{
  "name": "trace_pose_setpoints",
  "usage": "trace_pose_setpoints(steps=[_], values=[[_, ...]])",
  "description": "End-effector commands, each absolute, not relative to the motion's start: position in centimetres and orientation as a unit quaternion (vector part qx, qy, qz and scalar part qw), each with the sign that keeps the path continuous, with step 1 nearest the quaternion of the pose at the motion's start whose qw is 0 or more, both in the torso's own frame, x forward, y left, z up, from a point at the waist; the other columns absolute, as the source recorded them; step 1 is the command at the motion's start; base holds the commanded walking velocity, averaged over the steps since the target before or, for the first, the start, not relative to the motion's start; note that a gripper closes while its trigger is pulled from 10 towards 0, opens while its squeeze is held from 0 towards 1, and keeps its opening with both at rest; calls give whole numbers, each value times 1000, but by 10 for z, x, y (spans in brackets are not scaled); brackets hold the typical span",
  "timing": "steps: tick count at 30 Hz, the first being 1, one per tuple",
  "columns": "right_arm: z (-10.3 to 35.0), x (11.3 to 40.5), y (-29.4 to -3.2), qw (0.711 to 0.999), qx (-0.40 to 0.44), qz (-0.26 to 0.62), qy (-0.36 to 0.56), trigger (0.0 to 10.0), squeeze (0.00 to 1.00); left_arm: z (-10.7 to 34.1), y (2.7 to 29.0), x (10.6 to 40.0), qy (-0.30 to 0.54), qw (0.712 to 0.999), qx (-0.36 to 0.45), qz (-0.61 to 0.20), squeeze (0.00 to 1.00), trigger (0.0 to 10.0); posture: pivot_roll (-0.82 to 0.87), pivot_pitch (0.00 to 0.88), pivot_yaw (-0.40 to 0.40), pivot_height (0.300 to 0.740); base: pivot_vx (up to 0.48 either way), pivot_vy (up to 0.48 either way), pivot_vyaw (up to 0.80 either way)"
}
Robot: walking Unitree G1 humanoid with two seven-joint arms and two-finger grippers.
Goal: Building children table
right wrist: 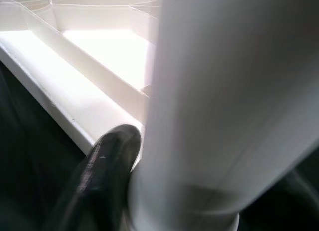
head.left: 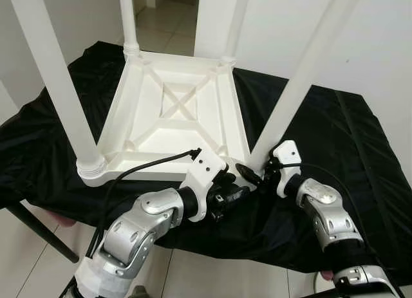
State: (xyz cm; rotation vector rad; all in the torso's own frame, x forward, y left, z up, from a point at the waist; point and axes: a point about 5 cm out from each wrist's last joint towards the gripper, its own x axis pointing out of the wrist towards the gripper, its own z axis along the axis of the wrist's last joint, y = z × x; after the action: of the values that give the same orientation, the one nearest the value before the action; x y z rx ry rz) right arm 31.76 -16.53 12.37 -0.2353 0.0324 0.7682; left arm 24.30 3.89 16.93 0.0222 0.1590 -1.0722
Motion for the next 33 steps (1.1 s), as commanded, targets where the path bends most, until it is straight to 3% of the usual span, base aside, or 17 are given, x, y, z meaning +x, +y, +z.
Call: trace_pose_setpoints(steps=[1,16,22,24,27,29,30,31,33], values=[[110,315,-167,913,-119,386,52,0,0,168,38,243,85,853,10,-515,0,10000,133,18,-89,740,0,0,0],[108,310,-166,932,-42,358,35,0,0,164,36,239,92,847,14,-523,0,10000,126,9,-93,740,0,0,0],[108,308,-158,959,-27,280,20,0,0,163,35,238,93,847,12,-523,0,10000,127,9,-100,740,0,0,0],[107,304,-155,986,-1,166,32,0,0,162,35,236,95,846,11,-524,0,10000,126,4,-102,740,0,0,0],[106,303,-154,988,1,148,35,0,0,162,35,236,95,846,11,-525,0,10000,126,4,-102,740,0,0,0],[103,299,-158,997,-10,58,49,0,0,162,35,236,95,845,11,-526,0,10000,122,3,-101,740,0,0,0],[103,299,-158,997,-10,58,49,0,0,162,35,236,95,845,11,-526,0,10000,122,3,-101,740,0,0,0],[100,294,-161,997,-13,-27,66,0,0,162,34,236,96,843,12,-529,0,10000,123,3,-100,740,0,0,0],[101,292,-159,997,-9,-50,66,0,0,161,34,235,97,842,12,-530,0,10000,124,3,-99,740,0,0,0]])
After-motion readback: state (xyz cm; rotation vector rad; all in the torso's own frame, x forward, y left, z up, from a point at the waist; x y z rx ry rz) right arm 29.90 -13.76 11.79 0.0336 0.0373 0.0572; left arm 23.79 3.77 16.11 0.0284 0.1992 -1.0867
